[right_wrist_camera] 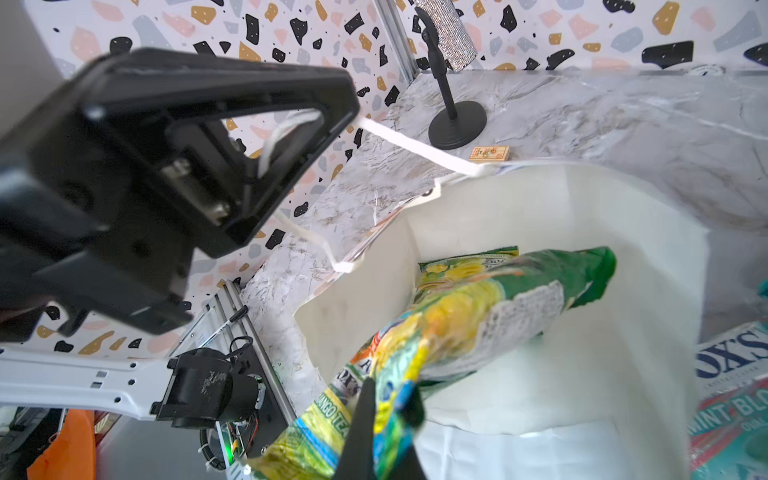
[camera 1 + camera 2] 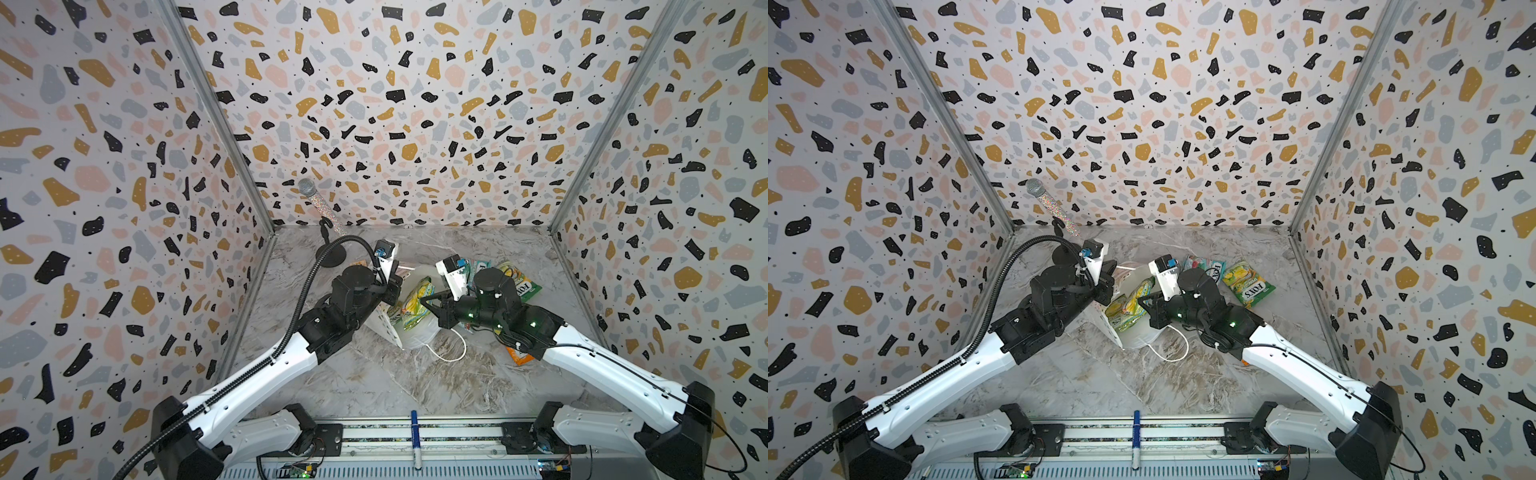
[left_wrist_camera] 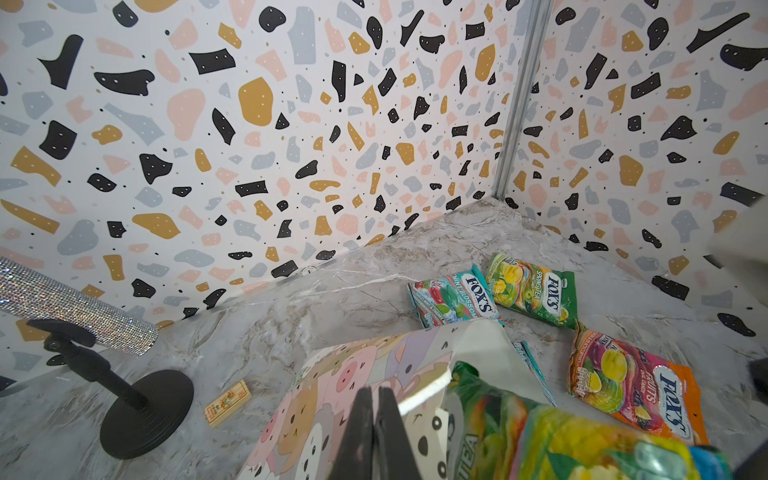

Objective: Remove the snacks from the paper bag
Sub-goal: 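Grasp the green Spring Tea packet with the right gripper and lift it out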

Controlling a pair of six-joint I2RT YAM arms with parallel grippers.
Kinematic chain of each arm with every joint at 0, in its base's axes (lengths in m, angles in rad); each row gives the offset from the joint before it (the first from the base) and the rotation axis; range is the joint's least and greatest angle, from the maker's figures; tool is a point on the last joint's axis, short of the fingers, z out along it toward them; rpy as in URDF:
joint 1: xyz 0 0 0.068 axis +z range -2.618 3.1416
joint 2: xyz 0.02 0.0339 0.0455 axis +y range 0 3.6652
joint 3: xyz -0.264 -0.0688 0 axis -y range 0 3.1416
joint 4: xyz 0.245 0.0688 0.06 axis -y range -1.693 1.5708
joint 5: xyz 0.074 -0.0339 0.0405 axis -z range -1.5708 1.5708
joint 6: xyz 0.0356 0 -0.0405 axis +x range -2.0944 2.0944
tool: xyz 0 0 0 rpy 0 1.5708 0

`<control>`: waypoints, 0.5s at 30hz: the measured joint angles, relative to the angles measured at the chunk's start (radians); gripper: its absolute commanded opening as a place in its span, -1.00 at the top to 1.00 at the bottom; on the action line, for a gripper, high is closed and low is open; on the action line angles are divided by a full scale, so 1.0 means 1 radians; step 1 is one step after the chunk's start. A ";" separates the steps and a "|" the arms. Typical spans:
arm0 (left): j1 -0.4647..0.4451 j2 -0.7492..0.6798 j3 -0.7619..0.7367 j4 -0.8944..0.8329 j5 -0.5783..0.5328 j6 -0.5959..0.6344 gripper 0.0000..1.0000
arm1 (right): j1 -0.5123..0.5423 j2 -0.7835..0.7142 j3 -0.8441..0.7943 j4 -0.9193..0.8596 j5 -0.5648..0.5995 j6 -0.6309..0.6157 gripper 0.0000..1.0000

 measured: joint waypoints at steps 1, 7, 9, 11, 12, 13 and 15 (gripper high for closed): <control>0.000 0.000 0.000 0.000 0.000 0.000 1.00 | 0.000 -0.013 0.007 -0.015 0.006 -0.010 1.00; 0.000 0.000 0.000 -0.001 0.000 0.000 1.00 | 0.000 -0.087 0.059 -0.081 0.064 -0.054 1.00; 0.000 0.000 0.000 -0.001 0.000 0.000 1.00 | 0.000 -0.106 0.077 -0.099 0.097 -0.064 1.00; 0.000 0.000 0.000 -0.002 0.000 0.000 1.00 | 0.000 -0.123 0.087 -0.114 0.126 -0.071 1.00; 0.000 0.000 0.000 -0.002 0.000 0.000 1.00 | -0.001 -0.133 0.092 -0.127 0.148 -0.075 1.00; 0.000 0.000 0.000 -0.002 0.000 0.000 1.00 | -0.004 -0.142 0.093 -0.134 0.164 -0.080 1.00; 0.000 0.000 0.000 -0.002 0.000 0.000 1.00 | -0.011 -0.161 0.093 -0.148 0.196 -0.089 1.00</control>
